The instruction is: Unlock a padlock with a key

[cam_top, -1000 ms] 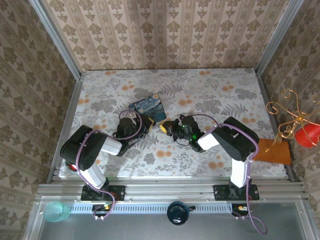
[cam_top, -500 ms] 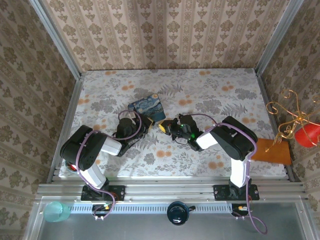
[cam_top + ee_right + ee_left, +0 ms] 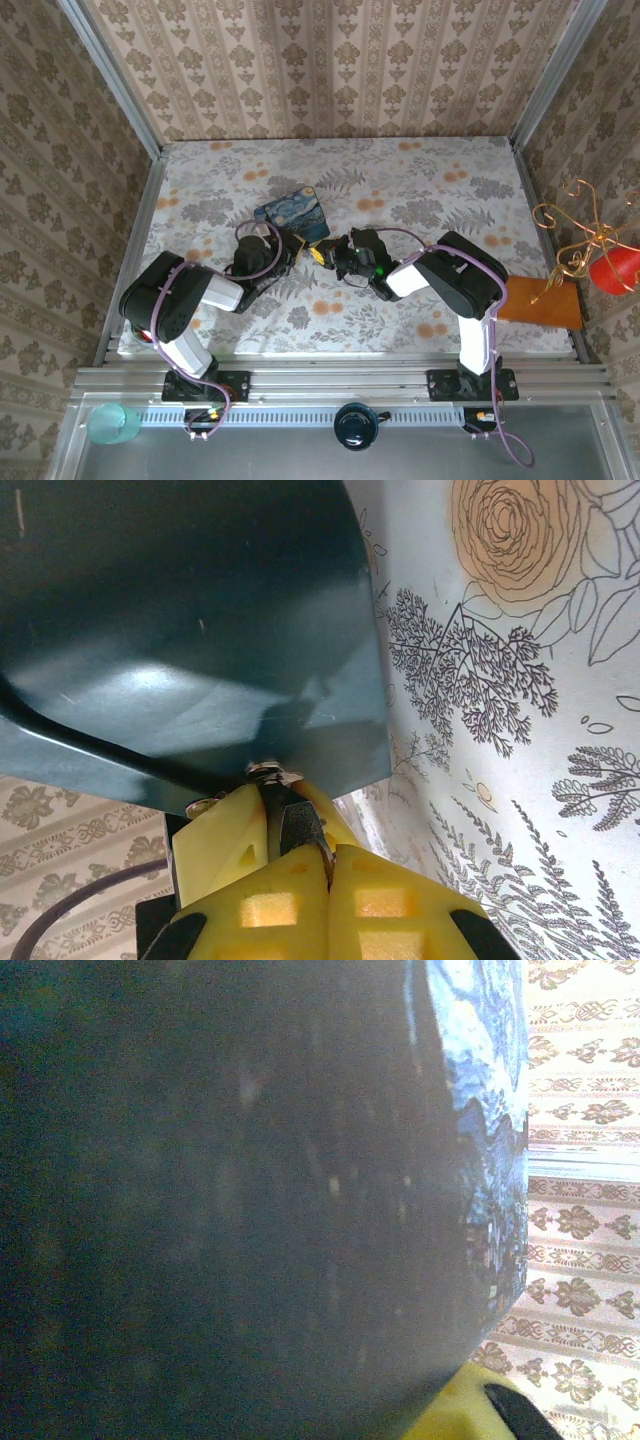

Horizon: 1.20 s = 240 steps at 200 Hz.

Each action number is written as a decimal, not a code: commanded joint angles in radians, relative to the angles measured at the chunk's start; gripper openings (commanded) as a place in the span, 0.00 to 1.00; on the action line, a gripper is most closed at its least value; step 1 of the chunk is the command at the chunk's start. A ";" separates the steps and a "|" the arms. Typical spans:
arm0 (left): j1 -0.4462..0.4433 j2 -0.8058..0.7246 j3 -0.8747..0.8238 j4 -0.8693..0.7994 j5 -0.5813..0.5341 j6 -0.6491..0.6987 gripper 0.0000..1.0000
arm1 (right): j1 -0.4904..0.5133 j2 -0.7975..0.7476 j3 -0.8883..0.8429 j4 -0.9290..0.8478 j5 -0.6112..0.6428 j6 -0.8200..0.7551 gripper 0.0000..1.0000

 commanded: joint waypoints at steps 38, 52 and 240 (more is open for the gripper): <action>-0.040 -0.037 0.025 0.028 0.099 -0.001 0.09 | 0.034 0.007 0.055 0.065 -0.049 0.005 0.00; -0.037 -0.047 0.023 0.001 0.095 0.010 0.08 | 0.032 0.004 0.046 0.055 -0.049 -0.008 0.05; 0.038 -0.184 0.031 -0.348 0.047 0.182 0.05 | 0.113 -0.349 0.088 -0.727 0.188 -1.483 0.39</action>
